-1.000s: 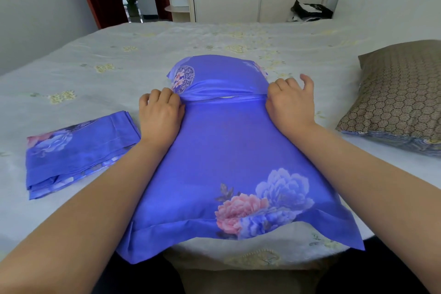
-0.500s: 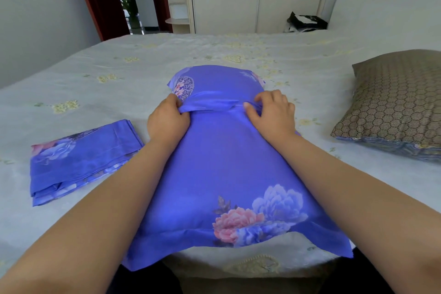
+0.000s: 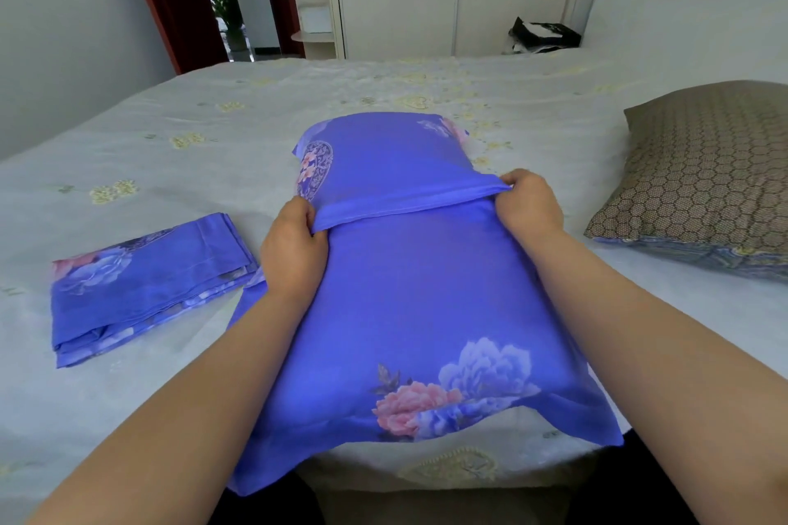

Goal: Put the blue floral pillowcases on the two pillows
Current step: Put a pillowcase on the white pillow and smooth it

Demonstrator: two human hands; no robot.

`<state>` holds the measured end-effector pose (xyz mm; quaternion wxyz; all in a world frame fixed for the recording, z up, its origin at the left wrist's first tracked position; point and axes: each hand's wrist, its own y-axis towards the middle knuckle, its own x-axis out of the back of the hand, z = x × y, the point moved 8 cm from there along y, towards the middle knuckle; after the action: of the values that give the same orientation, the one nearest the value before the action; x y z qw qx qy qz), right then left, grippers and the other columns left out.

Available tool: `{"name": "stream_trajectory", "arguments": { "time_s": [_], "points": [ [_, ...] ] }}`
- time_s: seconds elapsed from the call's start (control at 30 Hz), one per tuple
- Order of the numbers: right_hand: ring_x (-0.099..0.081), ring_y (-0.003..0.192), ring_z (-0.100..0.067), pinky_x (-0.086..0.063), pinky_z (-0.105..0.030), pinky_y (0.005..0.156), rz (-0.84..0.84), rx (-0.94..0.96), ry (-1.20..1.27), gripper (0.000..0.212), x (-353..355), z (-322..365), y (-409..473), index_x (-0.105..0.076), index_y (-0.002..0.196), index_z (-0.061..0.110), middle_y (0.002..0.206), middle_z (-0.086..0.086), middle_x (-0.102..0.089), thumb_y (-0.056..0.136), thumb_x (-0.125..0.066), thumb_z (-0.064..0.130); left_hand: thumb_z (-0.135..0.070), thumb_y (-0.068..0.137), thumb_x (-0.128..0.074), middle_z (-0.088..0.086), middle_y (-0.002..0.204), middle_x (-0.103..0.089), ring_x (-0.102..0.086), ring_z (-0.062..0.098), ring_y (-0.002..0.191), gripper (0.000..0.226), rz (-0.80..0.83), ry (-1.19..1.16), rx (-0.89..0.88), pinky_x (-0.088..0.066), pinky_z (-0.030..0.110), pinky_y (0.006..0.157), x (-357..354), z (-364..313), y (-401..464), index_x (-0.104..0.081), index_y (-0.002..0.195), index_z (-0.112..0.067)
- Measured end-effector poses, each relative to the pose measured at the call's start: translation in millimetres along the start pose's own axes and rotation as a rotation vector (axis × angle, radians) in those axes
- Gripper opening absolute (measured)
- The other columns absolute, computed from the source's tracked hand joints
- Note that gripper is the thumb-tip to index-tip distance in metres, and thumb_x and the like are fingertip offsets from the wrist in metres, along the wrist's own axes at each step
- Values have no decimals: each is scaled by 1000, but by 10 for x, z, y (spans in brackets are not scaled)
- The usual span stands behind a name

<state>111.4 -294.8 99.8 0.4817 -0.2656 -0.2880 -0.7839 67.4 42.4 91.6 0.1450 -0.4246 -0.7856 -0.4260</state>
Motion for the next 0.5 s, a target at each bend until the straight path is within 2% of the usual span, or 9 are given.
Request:
{"name": "stream_trajectory", "arguments": {
  "time_s": [0.07, 0.13, 0.2, 0.27, 0.37, 0.43, 0.5],
  "points": [
    [-55, 85, -27, -35, -28, 68, -58, 64, -4, 24, 100, 76, -91, -65, 101, 18, 105, -8, -64, 89, -44, 19, -13, 85, -48, 4, 75, -48, -43, 27, 69, 11, -15, -10, -4, -27, 32, 58, 12, 13, -44, -39, 79, -14],
    [-56, 85, -32, -36, -32, 67, -149, 166, -155, 29, 141, 101, -228, -64, 98, 11, 105, -12, -57, 94, -40, 27, -12, 85, -49, 3, 75, -46, -41, 26, 69, 13, -29, -14, -13, -27, 31, 59, 52, 18, -60, -39, 78, -14],
    [-57, 91, -35, -40, -37, 71, -196, 269, -290, 38, 109, 33, -358, -64, 106, 10, 107, -13, -55, 97, -39, 36, -9, 84, -50, 3, 71, -44, -38, 26, 66, 17, -34, -29, -28, -25, 31, 58, 68, 36, -77, -36, 75, -14],
    [-59, 97, -33, -44, -37, 73, -156, 304, -375, 44, 17, -125, -431, -61, 117, 16, 112, -10, -56, 94, -42, 49, -6, 82, -51, 2, 70, -43, -38, 27, 65, 19, -32, -27, -52, -25, 31, 56, 65, 55, -111, -36, 74, -15],
    [-61, 94, -32, -41, -33, 70, -8, 139, -457, 53, -132, -489, -359, -61, 107, 15, 107, -10, -63, 93, -35, 59, -13, 83, -54, 3, 87, -51, -47, 28, 75, 13, 12, 13, -60, -36, 36, 58, 2, 92, -132, -42, 85, -17],
    [-61, 92, -32, -39, -32, 70, 113, 9, -465, 61, -194, -626, -307, -62, 99, 11, 103, -13, -65, 95, -25, 59, -24, 84, -57, 2, 101, -52, -51, 26, 85, 21, 48, 32, 21, -41, 38, 62, -44, 151, -111, -44, 101, -18],
    [-60, 96, -33, -40, -33, 74, 140, -11, -448, 57, -179, -534, -267, -61, 102, 9, 107, -15, -64, 98, -23, 51, -24, 86, -53, 4, 95, -53, -51, 29, 82, 17, 81, 68, 53, -38, 36, 59, -74, 147, -86, -43, 97, -16]
  ]
}}
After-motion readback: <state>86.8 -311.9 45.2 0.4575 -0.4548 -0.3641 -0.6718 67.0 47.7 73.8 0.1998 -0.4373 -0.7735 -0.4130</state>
